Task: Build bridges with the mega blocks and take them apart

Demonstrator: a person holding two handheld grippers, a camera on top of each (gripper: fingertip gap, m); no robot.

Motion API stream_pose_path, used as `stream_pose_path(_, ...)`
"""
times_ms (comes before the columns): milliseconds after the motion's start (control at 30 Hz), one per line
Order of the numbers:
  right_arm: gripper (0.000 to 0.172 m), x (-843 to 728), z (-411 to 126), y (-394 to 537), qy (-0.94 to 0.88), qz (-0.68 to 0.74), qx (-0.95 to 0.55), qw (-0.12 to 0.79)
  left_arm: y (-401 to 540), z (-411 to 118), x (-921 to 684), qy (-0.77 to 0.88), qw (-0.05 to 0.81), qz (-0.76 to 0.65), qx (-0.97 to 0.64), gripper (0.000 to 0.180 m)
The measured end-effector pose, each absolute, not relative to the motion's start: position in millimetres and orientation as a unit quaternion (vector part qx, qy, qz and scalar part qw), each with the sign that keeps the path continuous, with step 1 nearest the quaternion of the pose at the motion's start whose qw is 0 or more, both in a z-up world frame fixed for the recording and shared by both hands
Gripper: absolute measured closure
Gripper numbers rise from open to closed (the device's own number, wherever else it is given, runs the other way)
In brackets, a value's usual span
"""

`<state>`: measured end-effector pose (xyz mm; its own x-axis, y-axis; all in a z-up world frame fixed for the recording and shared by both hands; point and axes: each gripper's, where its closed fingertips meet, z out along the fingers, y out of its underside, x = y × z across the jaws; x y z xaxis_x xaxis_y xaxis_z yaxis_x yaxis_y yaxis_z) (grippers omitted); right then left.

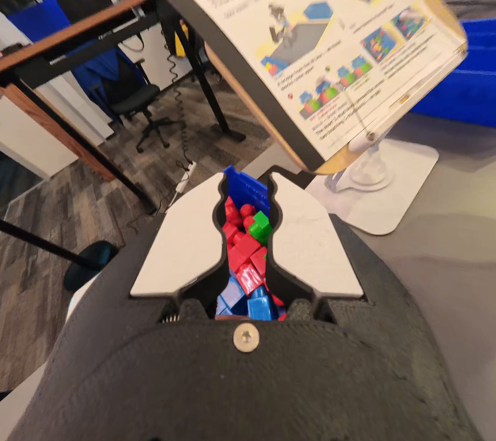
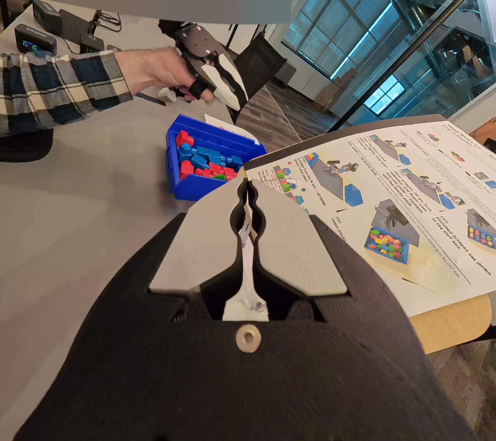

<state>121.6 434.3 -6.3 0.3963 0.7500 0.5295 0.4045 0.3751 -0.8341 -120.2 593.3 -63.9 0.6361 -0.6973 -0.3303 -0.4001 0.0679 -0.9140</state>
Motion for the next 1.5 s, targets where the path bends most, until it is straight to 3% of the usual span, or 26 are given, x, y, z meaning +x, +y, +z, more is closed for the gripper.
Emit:
stream_pose_path(433,0.172,144.2,-26.4,451.9,-0.525,0.116,-0.582,0.61,670.2,-180.9,-96.0,0.416,0.441,-0.099,-0.789,0.143)
stream_pose_path(700,0.172,147.1,-37.0,461.2,-0.523,0.117,-0.596,0.598,690.5,-250.4,-80.6,0.399,0.333,-0.094,-0.849,0.116)
stream_pose_path(800,0.172,145.3,-38.6,461.0,-0.527,0.116,-0.596,0.594,692.8,-269.4,-84.4,0.394,0.295,-0.075,-0.867,0.118)
stream_pose_path(867,0.172,143.5,-39.2,460.4,-0.53,0.115,-0.595,0.593,691.5,-274.0,-77.9,0.39,0.29,-0.101,-0.868,0.135)
stream_pose_path(1000,0.172,142.3,-38.2,458.9,-0.531,0.116,-0.593,0.593,692.7,-265.6,-78.6,0.388,0.313,-0.109,-0.86,0.138)
stream_pose_path(1200,0.172,138.7,-34.4,456.2,-0.529,0.137,-0.587,0.598,685.6,-183.1,-90.7,0.346,0.426,-0.26,-0.795,0.14)
stream_pose_path(1500,0.163,117.9,-36.2,456.2,-0.535,0.149,-0.58,0.596,654.5,-106.3,-97.9,0.34,0.499,-0.373,-0.704,0.14)
